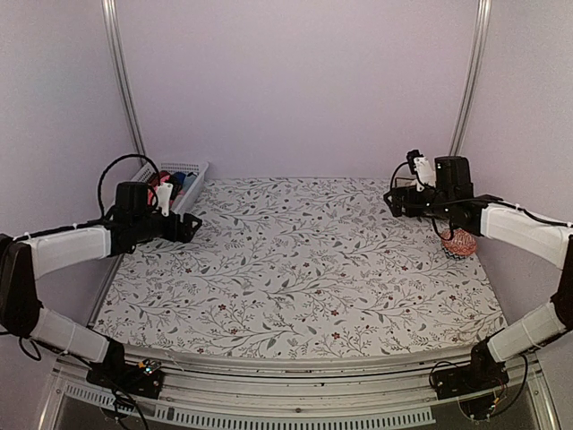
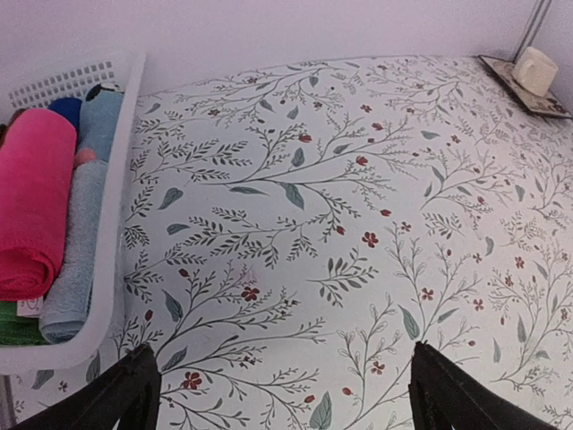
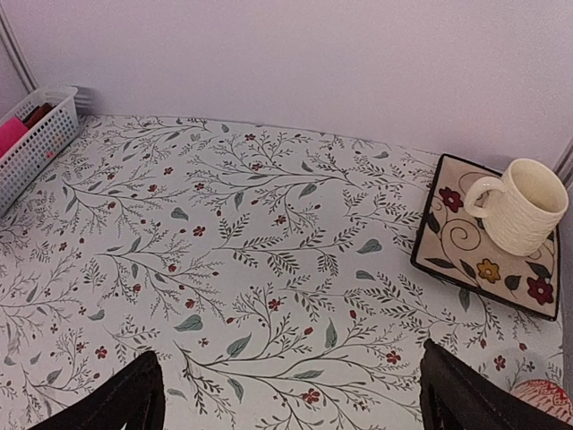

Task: Roll the towels
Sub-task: Reset both arms

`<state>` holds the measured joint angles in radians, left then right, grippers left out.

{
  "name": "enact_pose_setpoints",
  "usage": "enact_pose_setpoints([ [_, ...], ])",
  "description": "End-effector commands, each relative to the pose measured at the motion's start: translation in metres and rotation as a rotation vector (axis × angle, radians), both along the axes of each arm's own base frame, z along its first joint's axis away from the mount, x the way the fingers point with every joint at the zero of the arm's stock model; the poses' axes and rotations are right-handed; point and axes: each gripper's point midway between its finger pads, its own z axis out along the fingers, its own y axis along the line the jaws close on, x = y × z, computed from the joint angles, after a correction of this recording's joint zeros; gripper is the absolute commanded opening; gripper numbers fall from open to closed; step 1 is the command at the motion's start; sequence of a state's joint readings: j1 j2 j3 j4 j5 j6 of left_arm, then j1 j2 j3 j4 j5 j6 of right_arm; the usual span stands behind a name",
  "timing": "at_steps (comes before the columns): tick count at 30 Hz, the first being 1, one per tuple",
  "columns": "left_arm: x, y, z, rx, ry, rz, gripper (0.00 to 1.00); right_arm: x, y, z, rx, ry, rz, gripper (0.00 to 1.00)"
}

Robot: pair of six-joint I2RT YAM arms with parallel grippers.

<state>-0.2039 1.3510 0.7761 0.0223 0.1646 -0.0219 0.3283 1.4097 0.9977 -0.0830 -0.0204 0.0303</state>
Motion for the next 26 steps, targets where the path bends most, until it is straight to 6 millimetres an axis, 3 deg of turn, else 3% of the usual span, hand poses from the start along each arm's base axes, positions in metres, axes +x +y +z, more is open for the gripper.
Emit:
enact_pose_setpoints([
  [1, -0.011, -0.011, 0.017, 0.022, -0.159, -0.031, 0.97, -0.016, -0.028, 0.034, -0.001, -0.194, -0.090, 0.99],
  [7, -0.034, -0.019, 0.023, -0.014, -0.252, -0.065, 0.97, -0.043, -0.052, 0.032, -0.045, -0.258, -0.155, 0.99],
  [12, -0.041, -0.019, 0.026, -0.004, -0.300, -0.076, 0.97, -0.061, -0.055, 0.047, 0.001, -0.351, -0.146, 0.99],
  [26, -0.041, -0.024, 0.028, -0.010, -0.306, -0.097, 0.97, -0.069, -0.064, 0.048, -0.023, -0.370, -0.179, 0.99],
])
